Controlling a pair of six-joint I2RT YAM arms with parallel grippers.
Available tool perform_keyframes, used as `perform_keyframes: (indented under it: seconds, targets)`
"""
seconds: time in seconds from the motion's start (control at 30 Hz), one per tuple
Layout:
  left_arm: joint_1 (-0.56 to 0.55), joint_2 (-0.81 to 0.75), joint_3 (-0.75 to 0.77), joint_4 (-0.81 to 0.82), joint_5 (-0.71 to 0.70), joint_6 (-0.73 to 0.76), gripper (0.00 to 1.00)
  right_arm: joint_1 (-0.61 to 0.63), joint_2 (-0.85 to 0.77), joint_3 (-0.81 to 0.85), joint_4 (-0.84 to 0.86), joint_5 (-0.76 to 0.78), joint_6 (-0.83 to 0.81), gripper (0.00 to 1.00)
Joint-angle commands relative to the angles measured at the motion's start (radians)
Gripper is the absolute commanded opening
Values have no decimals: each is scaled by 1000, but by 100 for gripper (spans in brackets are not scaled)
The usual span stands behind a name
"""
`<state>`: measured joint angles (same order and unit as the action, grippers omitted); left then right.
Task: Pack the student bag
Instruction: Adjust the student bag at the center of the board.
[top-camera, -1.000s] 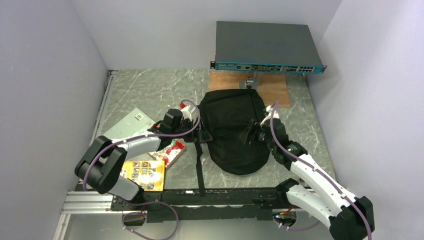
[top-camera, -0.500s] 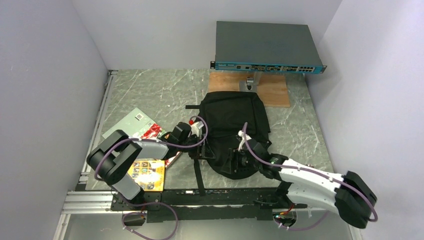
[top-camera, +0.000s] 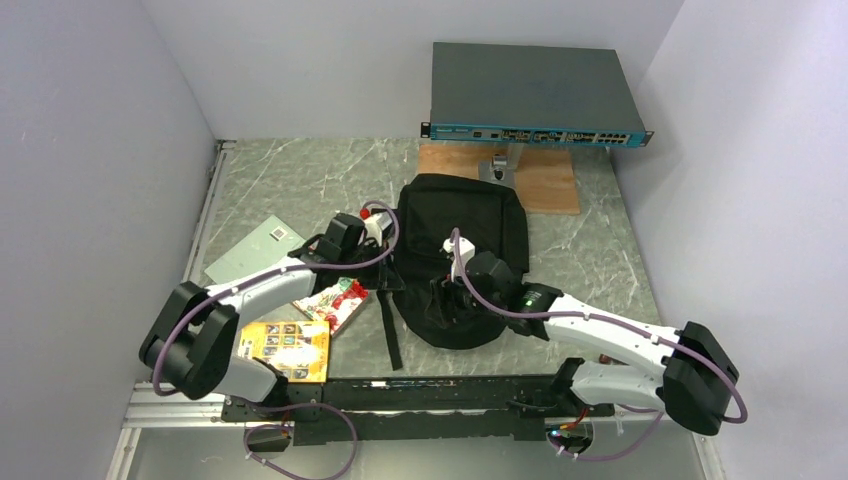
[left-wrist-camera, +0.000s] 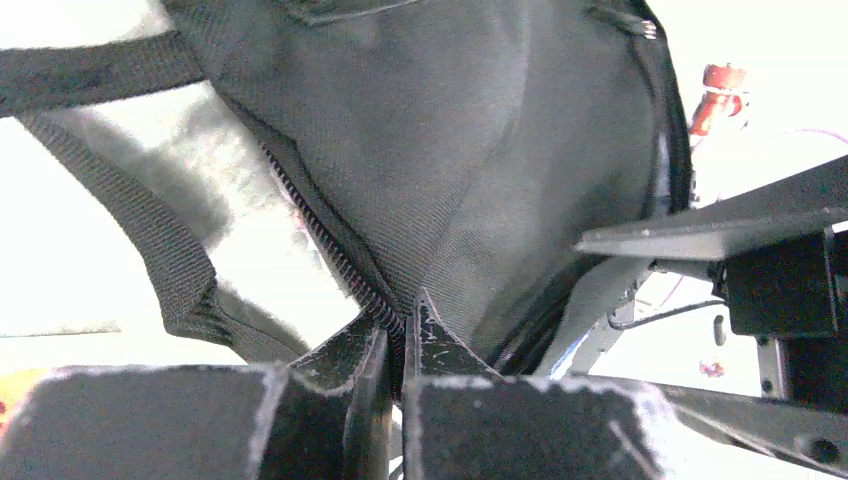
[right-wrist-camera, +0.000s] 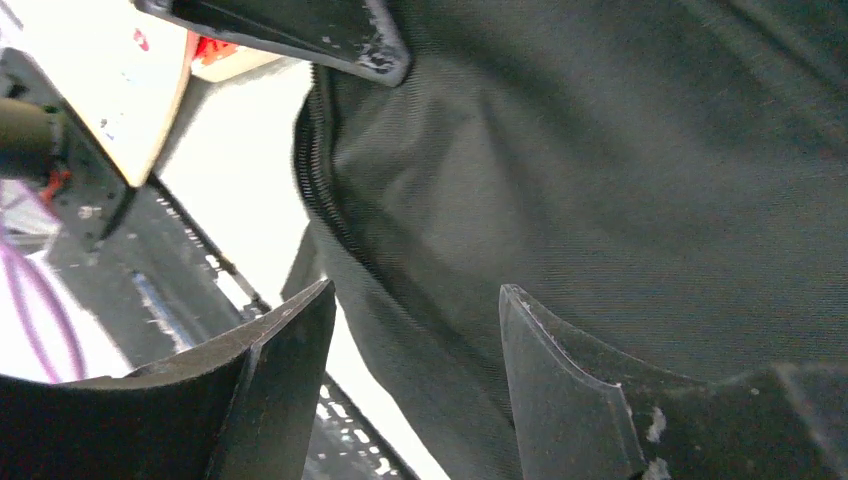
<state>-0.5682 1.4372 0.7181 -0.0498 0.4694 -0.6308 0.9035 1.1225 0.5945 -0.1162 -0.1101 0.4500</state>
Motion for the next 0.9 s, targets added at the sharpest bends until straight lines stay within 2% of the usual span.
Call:
perform_keyframes:
  seconds: [0.0, 0.1, 0.17, 0.23, 0.3, 0.37, 0.47, 0.57, 0.6, 0.7, 0.77, 0.8, 0.87]
  targets:
    - [5, -80, 105, -134, -12, 130, 7, 26, -30, 72, -126, 151, -225, 65]
    - [12, -114, 105, -136, -16, 120, 8, 50, -28, 75, -117, 163, -237, 66]
    - [28, -121, 107, -135, -4, 109, 9, 75, -33, 60, -80, 102, -201, 65]
    - [39, -119, 104, -117, 9, 102, 9, 124, -51, 4, 26, 30, -142, 63]
    - [50, -110, 99, -91, 30, 82, 8, 179, -39, -59, 143, -1, -68, 56]
    - [63, -93, 106, -74, 62, 62, 8, 224, 13, -82, 208, -15, -16, 43]
    - [74, -82, 95, -17, 97, 26, 8, 291, 123, -116, 315, 57, -13, 31]
    - [79, -87, 88, 7, 119, -5, 8, 298, 251, -67, 268, 147, -18, 13]
    - [79, -93, 82, 15, 124, -11, 9, 304, 273, -53, 261, 157, -30, 11]
    - [79, -119, 62, 16, 122, -19, 22, 344, 283, -29, 239, 218, -59, 14]
    - [79, -125, 54, 15, 128, -18, 28, 348, 269, -14, 208, 237, -64, 26]
    - [79, -126, 45, 25, 135, -20, 28, 348, 253, -18, 207, 238, -67, 34]
    - [79, -131, 20, 42, 149, -32, 21, 348, 209, -29, 212, 225, -74, 46]
